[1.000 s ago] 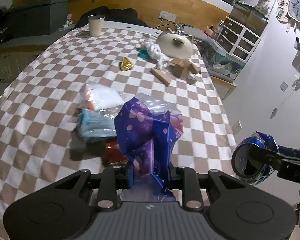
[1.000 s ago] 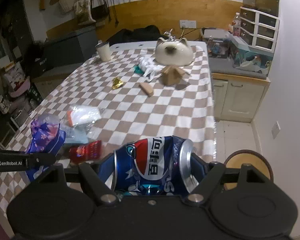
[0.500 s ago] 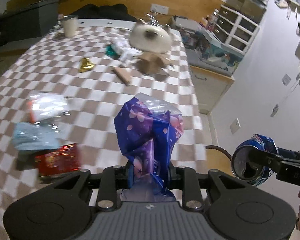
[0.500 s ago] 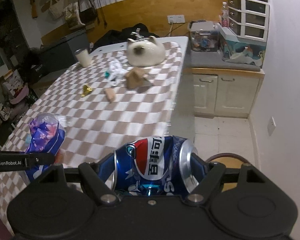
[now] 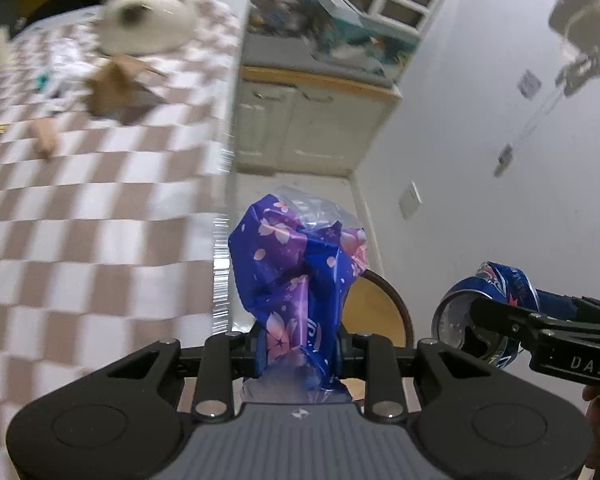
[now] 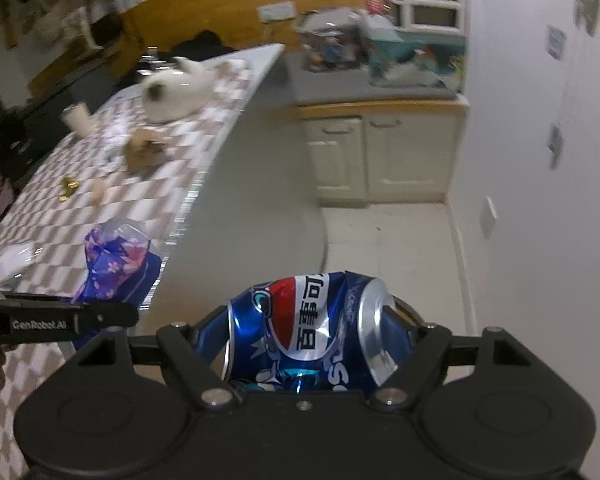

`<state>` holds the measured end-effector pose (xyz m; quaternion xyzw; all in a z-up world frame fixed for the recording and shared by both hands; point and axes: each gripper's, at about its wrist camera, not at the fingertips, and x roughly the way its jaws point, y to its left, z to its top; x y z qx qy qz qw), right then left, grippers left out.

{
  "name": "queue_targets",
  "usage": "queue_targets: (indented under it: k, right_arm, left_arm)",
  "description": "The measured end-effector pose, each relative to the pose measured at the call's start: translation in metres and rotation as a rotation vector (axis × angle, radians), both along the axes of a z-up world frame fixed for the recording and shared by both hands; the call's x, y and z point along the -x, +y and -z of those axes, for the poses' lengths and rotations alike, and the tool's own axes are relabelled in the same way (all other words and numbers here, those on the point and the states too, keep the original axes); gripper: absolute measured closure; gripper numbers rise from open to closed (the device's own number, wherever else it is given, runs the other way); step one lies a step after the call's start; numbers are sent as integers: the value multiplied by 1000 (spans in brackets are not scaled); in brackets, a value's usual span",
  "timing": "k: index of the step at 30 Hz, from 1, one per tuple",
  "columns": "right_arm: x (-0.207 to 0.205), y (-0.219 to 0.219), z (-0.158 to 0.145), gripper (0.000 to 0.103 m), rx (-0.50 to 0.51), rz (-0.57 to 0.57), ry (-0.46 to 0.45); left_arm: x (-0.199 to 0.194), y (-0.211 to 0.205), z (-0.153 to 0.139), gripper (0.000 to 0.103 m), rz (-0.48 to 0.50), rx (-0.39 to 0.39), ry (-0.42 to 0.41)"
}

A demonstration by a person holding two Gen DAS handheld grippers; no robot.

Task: Collect trash
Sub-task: 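Carry the Pepsi can and purple bag with both tools over the trash bin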

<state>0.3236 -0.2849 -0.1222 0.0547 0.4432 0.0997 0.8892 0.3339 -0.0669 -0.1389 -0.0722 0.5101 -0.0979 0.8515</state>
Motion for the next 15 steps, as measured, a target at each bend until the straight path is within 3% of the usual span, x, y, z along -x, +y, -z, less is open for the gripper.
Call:
queue_targets:
  k: [8,15]
  right_arm:
    - [-28,-55,42,24,14,116,55]
    - [-46,-90,94,24,5,218,113]
  left_arm:
    - [-49,-65,58,71,116,11,83]
    - [-80,-101,127,71,183,42,177]
